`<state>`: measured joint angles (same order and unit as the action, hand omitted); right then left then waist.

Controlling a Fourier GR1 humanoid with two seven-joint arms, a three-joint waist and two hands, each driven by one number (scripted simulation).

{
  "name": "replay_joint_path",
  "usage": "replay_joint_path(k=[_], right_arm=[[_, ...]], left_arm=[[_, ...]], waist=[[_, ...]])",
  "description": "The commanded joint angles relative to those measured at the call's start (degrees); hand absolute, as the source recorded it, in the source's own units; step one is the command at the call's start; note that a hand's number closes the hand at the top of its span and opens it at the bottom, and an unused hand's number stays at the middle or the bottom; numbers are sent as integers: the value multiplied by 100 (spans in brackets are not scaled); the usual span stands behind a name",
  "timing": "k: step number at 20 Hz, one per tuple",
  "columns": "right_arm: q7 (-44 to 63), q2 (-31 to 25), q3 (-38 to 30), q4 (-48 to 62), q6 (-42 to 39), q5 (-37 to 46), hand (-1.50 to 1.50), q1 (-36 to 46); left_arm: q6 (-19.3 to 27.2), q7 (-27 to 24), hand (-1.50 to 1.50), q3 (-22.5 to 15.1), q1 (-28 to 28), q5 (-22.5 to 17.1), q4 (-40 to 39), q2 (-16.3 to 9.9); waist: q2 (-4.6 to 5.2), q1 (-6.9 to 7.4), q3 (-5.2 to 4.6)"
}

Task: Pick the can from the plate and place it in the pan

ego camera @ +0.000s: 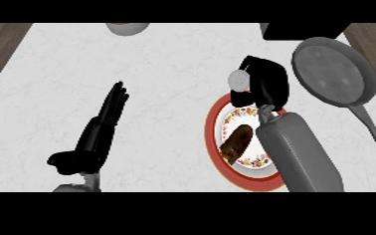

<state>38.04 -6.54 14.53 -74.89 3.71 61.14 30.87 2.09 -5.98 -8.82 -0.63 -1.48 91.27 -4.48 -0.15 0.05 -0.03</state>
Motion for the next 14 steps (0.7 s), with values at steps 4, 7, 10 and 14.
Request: replay_joint_path(k=[4, 7, 10, 14], right_arm=[[534, 4, -272, -1116, 399, 400, 150, 53], [539, 88, -740, -888, 730, 205, 150, 153], [220, -121, -1184, -809, 1099, -86, 150, -83], [-469, -360, -1833, -362, 1797, -633, 150, -287]], left_arm=[[-72, -95, 0, 258, -121, -118, -295, -29], [185, -100, 0, -122, -65, 245, -152, 238], [91, -115, 0, 59, -331, 136, -476, 217], [124, 264, 0, -92, -42, 192, 225, 166]], waist=[[3, -47, 0], [10, -8, 3], [21, -26, 4], [22, 27, 9]])
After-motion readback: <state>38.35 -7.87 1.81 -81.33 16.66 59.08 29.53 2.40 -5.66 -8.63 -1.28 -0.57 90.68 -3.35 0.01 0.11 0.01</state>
